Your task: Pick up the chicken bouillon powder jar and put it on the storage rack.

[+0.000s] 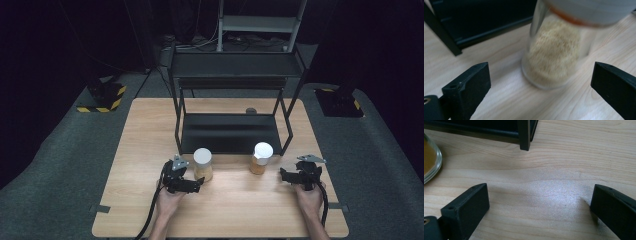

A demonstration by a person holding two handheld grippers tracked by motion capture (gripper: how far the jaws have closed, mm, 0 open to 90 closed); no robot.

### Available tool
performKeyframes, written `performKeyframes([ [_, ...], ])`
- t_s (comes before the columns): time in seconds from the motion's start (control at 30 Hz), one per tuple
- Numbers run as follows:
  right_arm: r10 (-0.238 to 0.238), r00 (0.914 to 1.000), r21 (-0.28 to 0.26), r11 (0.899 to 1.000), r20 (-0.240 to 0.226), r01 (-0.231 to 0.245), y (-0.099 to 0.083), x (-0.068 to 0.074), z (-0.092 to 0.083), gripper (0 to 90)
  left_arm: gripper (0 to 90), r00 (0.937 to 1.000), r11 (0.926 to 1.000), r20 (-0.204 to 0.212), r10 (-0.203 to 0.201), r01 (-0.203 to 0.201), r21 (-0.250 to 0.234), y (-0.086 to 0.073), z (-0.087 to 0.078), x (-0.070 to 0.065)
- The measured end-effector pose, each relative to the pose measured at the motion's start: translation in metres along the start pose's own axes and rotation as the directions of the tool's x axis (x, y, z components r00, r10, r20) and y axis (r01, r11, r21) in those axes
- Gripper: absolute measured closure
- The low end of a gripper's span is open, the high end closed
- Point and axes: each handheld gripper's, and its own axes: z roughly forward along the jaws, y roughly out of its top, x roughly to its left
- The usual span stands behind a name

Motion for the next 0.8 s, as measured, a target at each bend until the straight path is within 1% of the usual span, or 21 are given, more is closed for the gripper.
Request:
performKeyframes([
  [0.07,0.000,1.0000,0.000,1.000,0.000,0.000,0.000,0.000,0.000,1.4,4.1,1.0000,1.0000,0.002,0.001,-0.001,-0.006,0.003,0.003,-0.002],
  [0.17,0.000,1.0000,0.000,1.000,0.000,0.000,0.000,0.000,0.000,1.4,6.4,1.0000,0.9999,-0.001,0.010,-0.010,-0.005,0.010,0.010,-0.009],
  [0.23,0.000,1.0000,0.000,1.000,0.000,0.000,0.000,0.000,0.000,1.4,7.3,0.9999,0.9999,-0.002,0.012,-0.012,-0.007,0.012,0.012,-0.010],
  [0.3,0.000,1.0000,0.000,1.000,0.000,0.000,0.000,0.000,0.000,1.4,10.5,0.9998,0.9997,-0.002,0.020,-0.020,-0.013,0.015,0.015,-0.013],
  [0.43,0.000,1.0000,0.000,1.000,0.000,0.000,0.000,0.000,0.000,1.4,14.1,0.9997,0.9997,-0.011,0.022,-0.022,-0.012,0.021,0.019,-0.018],
  [0.53,0.000,1.0000,0.000,1.000,0.000,0.000,0.000,0.000,0.000,1.4,16.7,0.9992,0.9995,-0.026,0.030,-0.031,-0.008,0.026,0.022,-0.023],
  [0.7,0.000,1.0000,0.000,1.000,0.000,0.000,0.000,0.000,0.000,1.4,21.9,0.9988,0.9994,-0.034,0.034,-0.034,-0.005,0.029,0.026,-0.025],
  [0.8,0.000,1.0000,0.000,1.000,0.000,0.000,0.000,0.000,0.000,1.4,25.5,0.9982,0.9993,-0.047,0.036,-0.036,0.005,0.030,0.028,-0.028],
])
